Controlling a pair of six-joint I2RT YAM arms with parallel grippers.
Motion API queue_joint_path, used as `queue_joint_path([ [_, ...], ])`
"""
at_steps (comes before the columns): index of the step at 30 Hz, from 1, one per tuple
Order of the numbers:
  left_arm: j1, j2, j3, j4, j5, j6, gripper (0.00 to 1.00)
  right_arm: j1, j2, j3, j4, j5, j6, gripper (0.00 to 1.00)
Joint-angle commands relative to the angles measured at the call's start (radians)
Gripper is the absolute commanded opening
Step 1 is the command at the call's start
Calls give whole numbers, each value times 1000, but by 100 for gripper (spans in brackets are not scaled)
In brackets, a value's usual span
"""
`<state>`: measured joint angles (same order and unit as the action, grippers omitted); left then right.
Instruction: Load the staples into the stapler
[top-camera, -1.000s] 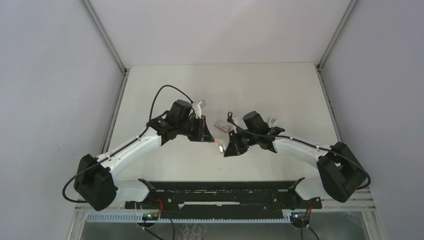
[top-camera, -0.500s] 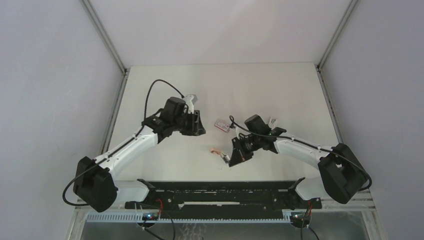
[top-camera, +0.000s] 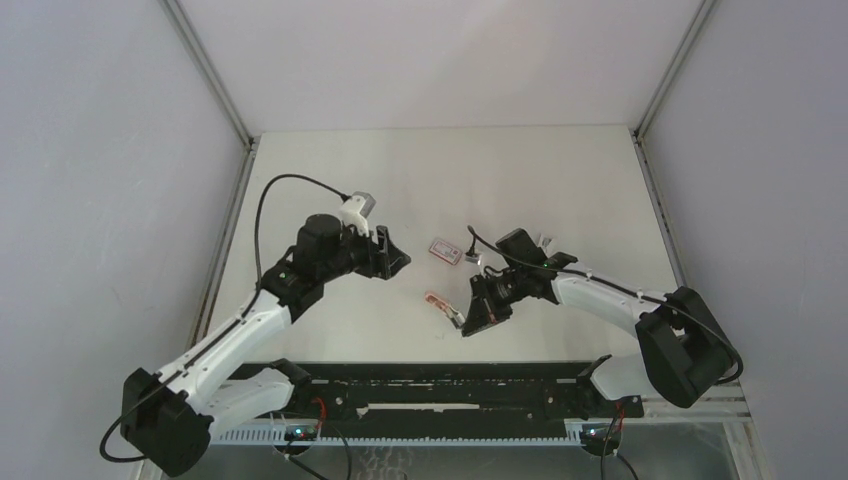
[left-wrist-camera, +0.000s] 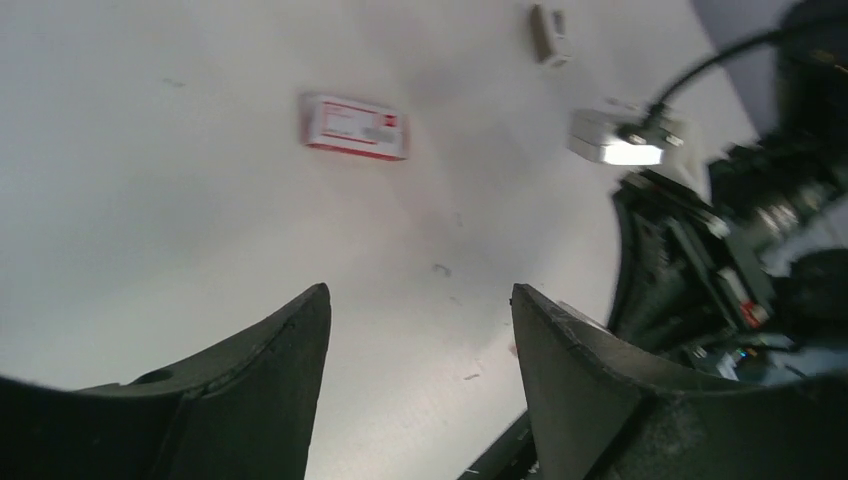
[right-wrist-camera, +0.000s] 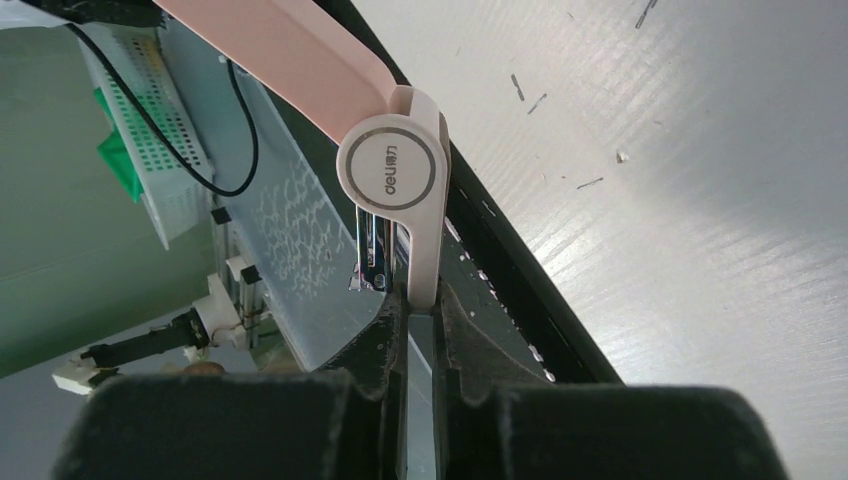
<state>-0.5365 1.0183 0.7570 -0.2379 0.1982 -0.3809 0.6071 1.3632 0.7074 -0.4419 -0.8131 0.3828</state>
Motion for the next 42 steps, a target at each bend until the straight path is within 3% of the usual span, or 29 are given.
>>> queue_joint_path([
  [1, -13, -57, -114, 243, 304, -18, 71, -20, -22, -1, 63, -76, 34, 0],
  [4, -51, -52, -176, 327, 394, -58, 72, -27, -38, -1, 74, -122, 32, 0],
  [12, -126, -18, -200, 409, 449, -102, 75, -23, -83, 0, 87, -213, 23, 0],
  [20, -129, 2, -194, 440, 489, -121, 59, -14, -87, 0, 81, -216, 20, 0],
  [28, -131, -5, -211, 414, 480, -115, 62, -21, -95, -2, 100, -236, 31, 0],
  [32, -131, -5, -218, 408, 471, -115, 57, -21, -96, 1, 101, -242, 33, 0],
  [42, -132, -7, -221, 408, 465, -113, 35, -22, -98, 0, 101, -232, 36, 0],
])
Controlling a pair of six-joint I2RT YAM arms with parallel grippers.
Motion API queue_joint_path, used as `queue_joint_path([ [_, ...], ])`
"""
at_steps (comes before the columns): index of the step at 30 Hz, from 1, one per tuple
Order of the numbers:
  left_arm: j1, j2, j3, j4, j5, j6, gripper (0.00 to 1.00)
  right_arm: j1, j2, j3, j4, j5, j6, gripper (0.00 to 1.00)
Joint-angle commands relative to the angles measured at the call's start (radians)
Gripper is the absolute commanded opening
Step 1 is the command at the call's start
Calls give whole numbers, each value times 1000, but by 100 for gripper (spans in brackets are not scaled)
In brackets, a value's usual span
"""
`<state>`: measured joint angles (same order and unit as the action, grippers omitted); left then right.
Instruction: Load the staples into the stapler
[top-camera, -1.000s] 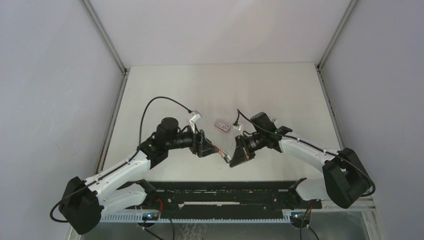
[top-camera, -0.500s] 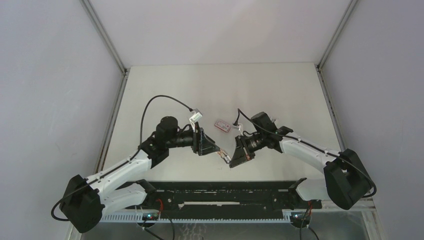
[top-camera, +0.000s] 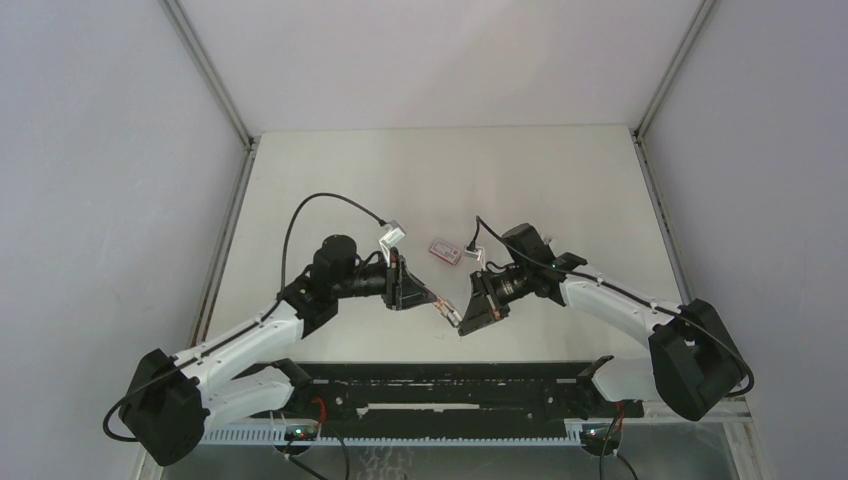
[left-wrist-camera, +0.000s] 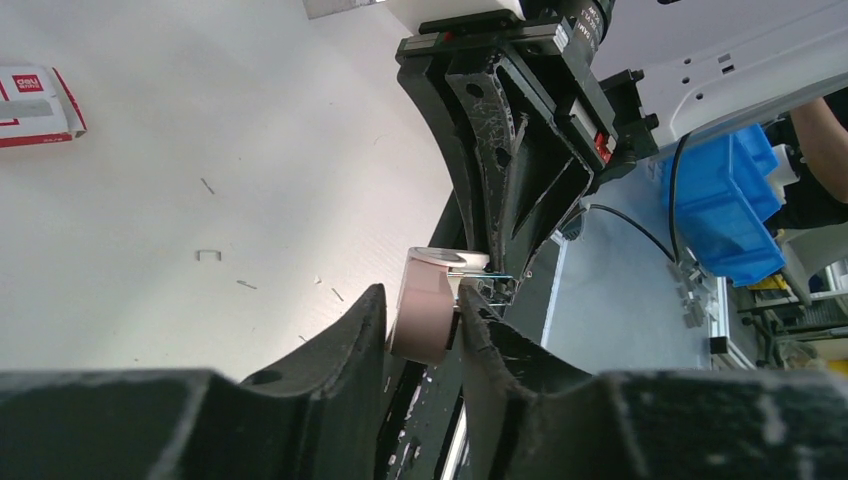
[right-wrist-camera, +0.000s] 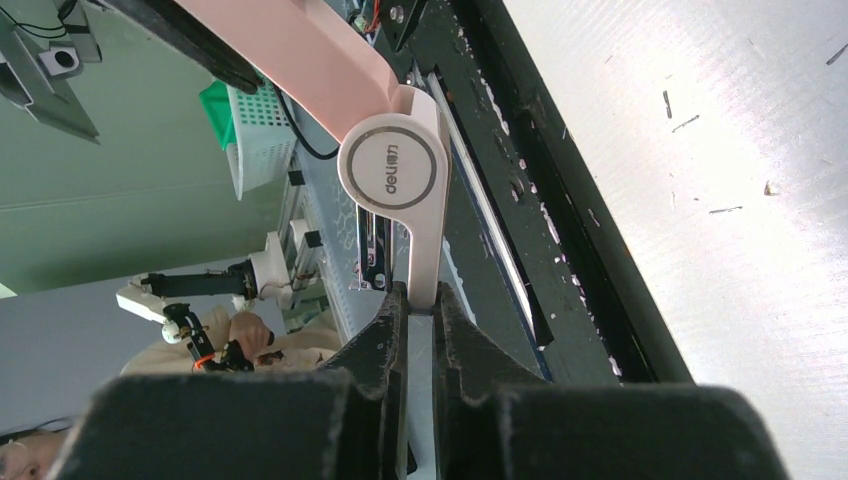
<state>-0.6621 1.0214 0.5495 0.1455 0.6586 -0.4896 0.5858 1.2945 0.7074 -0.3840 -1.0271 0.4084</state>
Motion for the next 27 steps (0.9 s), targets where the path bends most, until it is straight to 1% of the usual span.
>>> queue_joint_path([
  [1, -5, -11, -15, 25, 3, -6, 32, -1, -29, -1, 43, -16, 9, 0],
  [3, -6, -12, -14, 26, 4, -4, 27, -6, -26, -1, 43, -7, 10, 0],
  [4, -6, -13, -13, 26, 3, -4, 24, -10, -25, -1, 42, 0, 10, 4],
  [5, -6, -14, -15, 25, -1, -7, 21, -21, -22, -1, 38, 3, 8, 17],
  [6, -5, -16, -14, 22, -23, -8, 18, -31, -20, -2, 33, 7, 6, 32],
  [7, -5, -23, -10, 4, -57, -10, 14, -43, -23, -2, 24, 19, 0, 44],
  [8, -4, -28, -4, -23, -99, -10, 10, -54, -33, -2, 15, 34, -7, 54],
  [10, 6, -37, 10, -81, -173, -13, 5, -80, -62, -2, -2, 71, -17, 64],
  [14, 86, -50, 15, -133, -289, -84, 4, -150, -134, -13, -4, 142, -14, 67],
  [16, 136, -48, 18, -154, -378, -133, 4, -177, -179, -14, -5, 245, -6, 69],
  [18, 170, -41, 23, -182, -505, -193, 4, -187, -226, -16, 1, 372, 2, 70],
  [19, 212, -33, 23, -187, -561, -235, 4, -189, -250, -17, 7, 442, 11, 71],
  [22, 268, -7, 2, -132, -694, -341, 3, -187, -312, -21, 41, 599, 43, 74],
  [24, 286, 16, -3, -103, -799, -396, 2, -189, -338, -22, 60, 672, 56, 76],
  [27, 292, 54, -2, -70, -914, -447, 2, -188, -364, -23, 77, 758, 61, 76],
])
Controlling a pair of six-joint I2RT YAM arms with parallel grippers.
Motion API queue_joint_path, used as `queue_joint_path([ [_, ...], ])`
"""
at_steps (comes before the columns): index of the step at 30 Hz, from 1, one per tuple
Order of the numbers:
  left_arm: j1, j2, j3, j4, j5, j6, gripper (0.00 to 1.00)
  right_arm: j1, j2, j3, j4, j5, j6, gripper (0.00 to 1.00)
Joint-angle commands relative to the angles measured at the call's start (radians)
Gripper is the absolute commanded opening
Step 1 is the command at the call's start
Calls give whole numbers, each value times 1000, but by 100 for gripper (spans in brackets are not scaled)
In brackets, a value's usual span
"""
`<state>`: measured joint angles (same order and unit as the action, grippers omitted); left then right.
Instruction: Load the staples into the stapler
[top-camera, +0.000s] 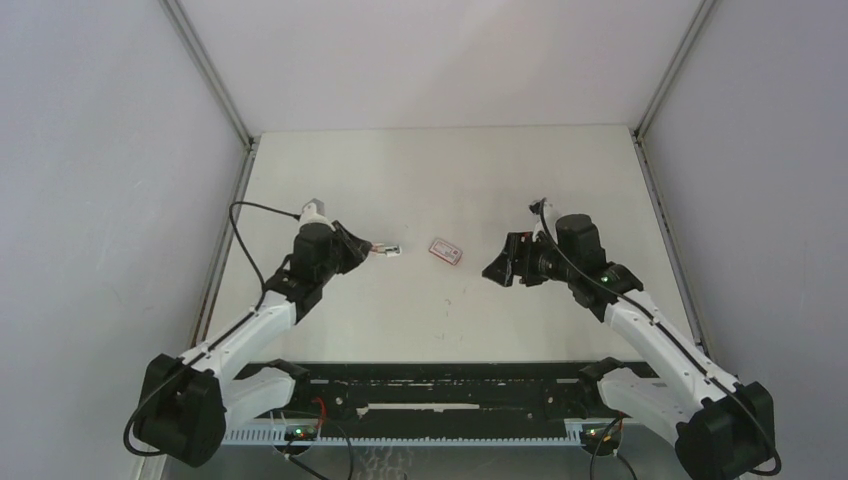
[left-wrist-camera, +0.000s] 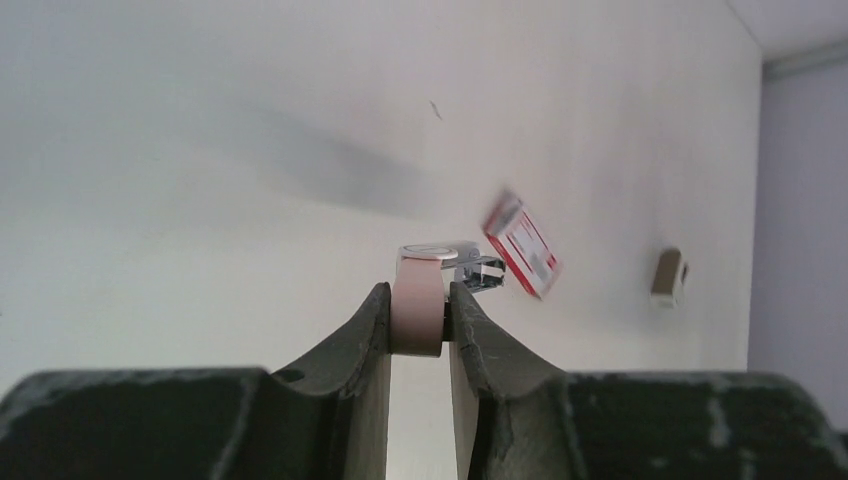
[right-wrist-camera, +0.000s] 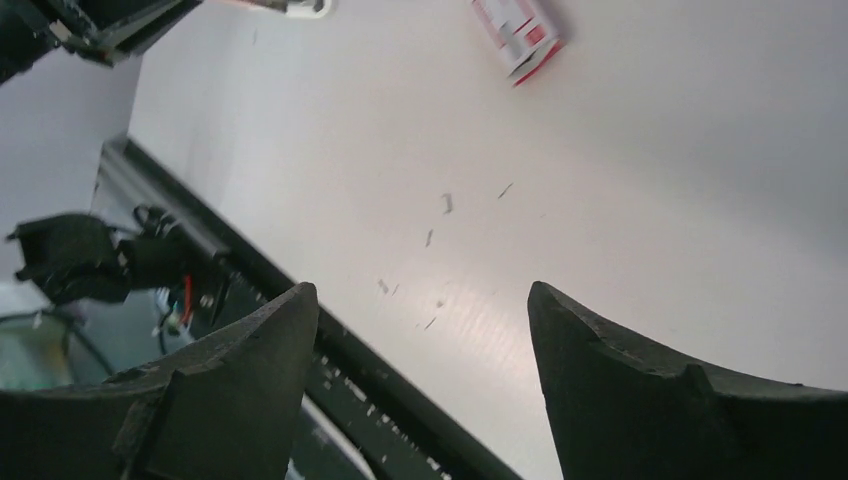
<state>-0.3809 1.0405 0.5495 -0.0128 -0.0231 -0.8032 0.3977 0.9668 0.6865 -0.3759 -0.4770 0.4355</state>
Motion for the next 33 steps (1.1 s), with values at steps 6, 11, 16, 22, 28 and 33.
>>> queue_joint_path([
  [6, 30, 166, 27, 154, -275, -136, 3, -1, -19, 0, 44, 392, 11, 81],
  [11, 43, 263, 41, 226, -215, -138, 5, -5, -16, -6, 27, 512, 25, 85],
  [16, 50, 334, 81, 231, -178, -105, 11, -19, -54, -37, 46, 611, 71, 87],
  [22, 72, 400, 98, 245, -125, -84, 28, -106, -96, -82, 71, 569, 101, 86],
  [28, 85, 397, 90, 252, -111, -63, 55, -153, -84, -82, 62, 551, 80, 81],
  [33, 99, 313, 57, 230, -160, -22, 76, -189, -48, -84, 91, 544, 95, 70],
])
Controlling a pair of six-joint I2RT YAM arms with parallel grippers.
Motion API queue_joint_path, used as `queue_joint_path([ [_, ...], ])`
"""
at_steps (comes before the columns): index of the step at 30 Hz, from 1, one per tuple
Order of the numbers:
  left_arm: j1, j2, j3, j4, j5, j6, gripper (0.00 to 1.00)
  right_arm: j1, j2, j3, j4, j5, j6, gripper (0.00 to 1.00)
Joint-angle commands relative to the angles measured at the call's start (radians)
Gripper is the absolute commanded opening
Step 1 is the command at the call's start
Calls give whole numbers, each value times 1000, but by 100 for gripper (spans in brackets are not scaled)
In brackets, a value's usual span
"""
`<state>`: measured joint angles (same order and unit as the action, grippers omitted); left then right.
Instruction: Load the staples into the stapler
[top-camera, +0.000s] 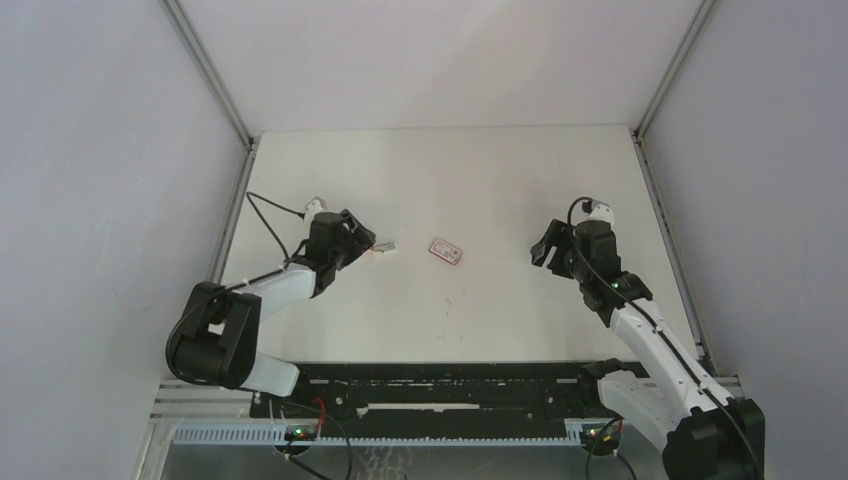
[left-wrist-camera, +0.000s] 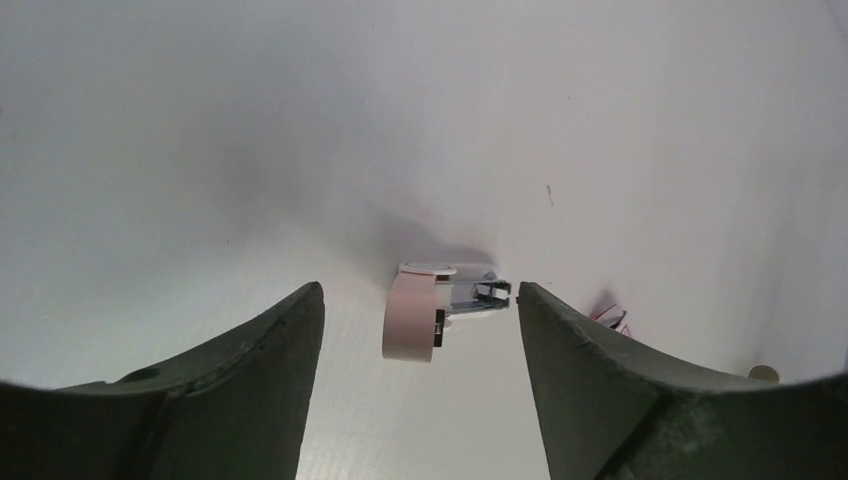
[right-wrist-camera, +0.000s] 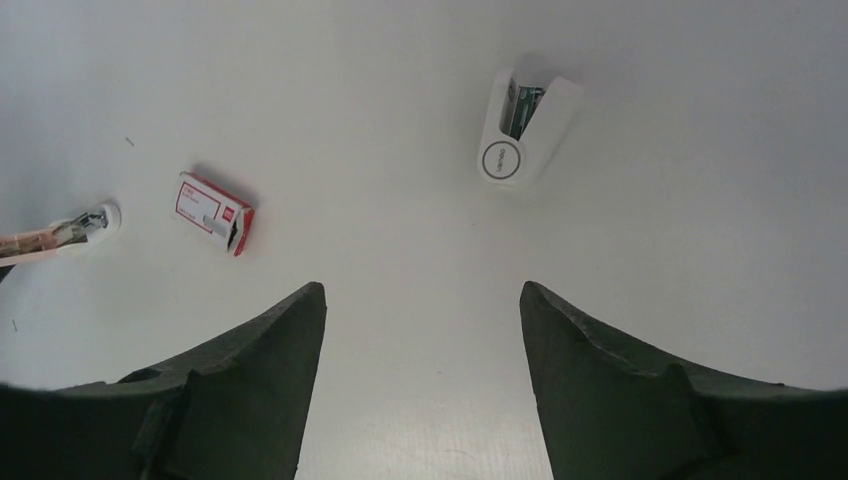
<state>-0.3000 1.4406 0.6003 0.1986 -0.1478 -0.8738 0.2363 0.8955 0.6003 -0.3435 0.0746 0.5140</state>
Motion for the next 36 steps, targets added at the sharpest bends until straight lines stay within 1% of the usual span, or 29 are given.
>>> queue_joint_path([
  [1, 20, -111, -2, 12, -51, 62, 78, -41, 36, 0, 74, -20, 15, 68],
  [3, 20, -177, -18, -7, -94, 93, 81, -74, 73, 0, 107, -44, 13, 65],
  [6, 21, -275, -26, -47, -169, 146, 82, -130, 141, 2, 152, -64, 15, 61],
  [8, 19, -336, -19, -64, -185, 192, 82, -170, 193, 5, 184, -102, 13, 58],
  [11, 20, -380, 7, -93, -184, 255, 82, -218, 277, 17, 209, -131, 8, 54],
  [14, 19, -407, 14, -92, -175, 274, 82, -258, 348, 19, 253, -163, 8, 53],
  [17, 19, -420, 3, -56, -131, 271, 82, -285, 413, 22, 308, -192, 17, 53],
  [21, 13, -423, 5, -45, -90, 272, 82, -312, 481, 41, 349, -248, 38, 54],
  [26, -3, -451, 1, -57, -80, 279, 82, -338, 551, 59, 400, -305, 67, 55],
  [30, -18, -477, -4, -67, -82, 287, 82, -362, 606, 72, 449, -360, 90, 52],
  [36, -32, -498, 8, -94, -91, 301, 81, -374, 676, 102, 466, -387, 98, 45],
])
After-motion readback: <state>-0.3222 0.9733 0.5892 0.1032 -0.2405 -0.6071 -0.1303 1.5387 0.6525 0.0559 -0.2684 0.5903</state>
